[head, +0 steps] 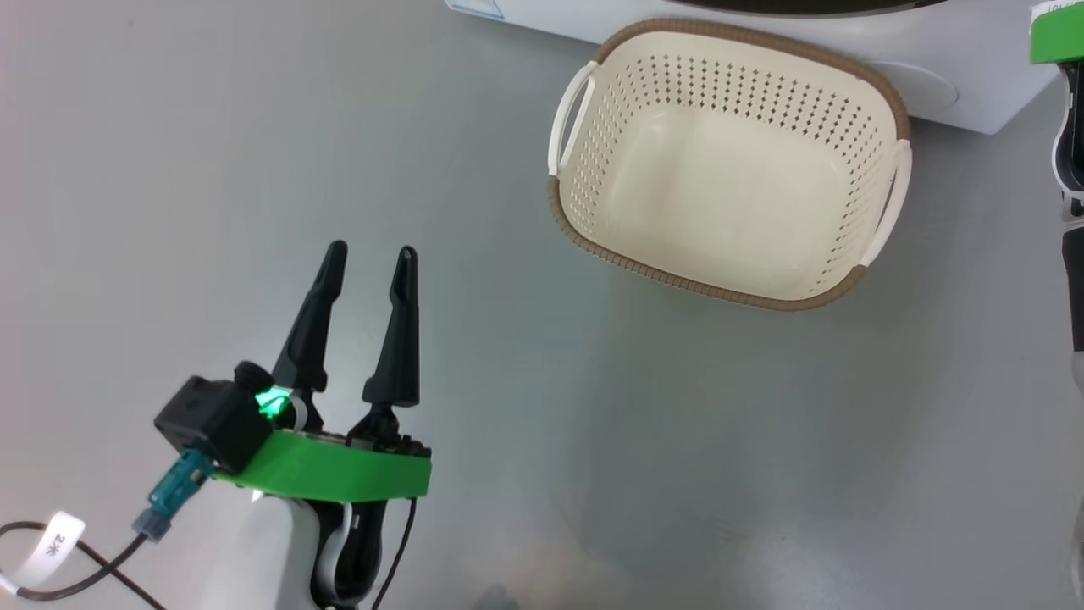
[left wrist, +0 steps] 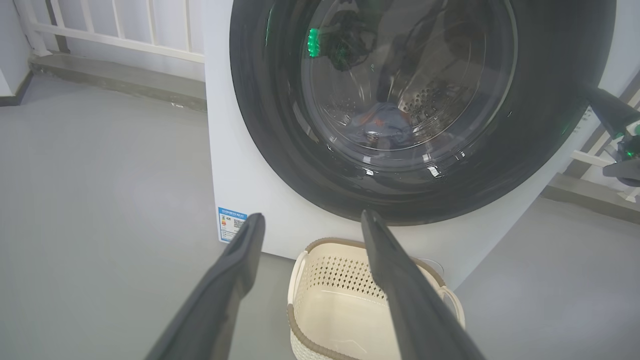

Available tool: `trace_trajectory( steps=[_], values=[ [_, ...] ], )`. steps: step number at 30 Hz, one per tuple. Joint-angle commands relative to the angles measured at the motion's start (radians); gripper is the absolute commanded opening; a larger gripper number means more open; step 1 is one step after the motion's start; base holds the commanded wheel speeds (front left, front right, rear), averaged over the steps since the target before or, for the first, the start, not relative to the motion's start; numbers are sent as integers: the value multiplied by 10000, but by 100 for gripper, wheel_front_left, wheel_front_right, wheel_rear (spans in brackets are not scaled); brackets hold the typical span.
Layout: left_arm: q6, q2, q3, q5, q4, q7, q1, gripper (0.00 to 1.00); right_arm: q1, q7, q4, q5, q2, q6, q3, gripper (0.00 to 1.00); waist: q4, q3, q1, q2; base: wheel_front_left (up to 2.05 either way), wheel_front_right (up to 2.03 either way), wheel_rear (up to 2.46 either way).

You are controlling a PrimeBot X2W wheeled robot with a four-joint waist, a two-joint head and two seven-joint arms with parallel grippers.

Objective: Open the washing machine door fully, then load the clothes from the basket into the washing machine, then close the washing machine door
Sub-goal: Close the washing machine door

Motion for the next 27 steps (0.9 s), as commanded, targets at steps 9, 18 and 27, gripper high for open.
trace_trajectory(
  steps=[9, 18, 27],
  values=[
    [-21, 165, 311, -85, -65, -65, -58, 100, 344, 14, -422, -156, 41, -103, 439, 0, 79, -129, 0, -1, 0, 0, 0],
    [-21, 164, 697, 139, 471, -65, 328, 100, 2145, 14, -573, 83, -3, -103, 1108, 100, -325, -1111, 0, -1, 0, 0, 0],
    [-21, 490, 1081, 282, 1085, -65, 720, 100, 3914, 14, -721, 180, 255, -103, 1135, 100, -1047, -2158, 0, -1, 0, 0, 0]
  ],
)
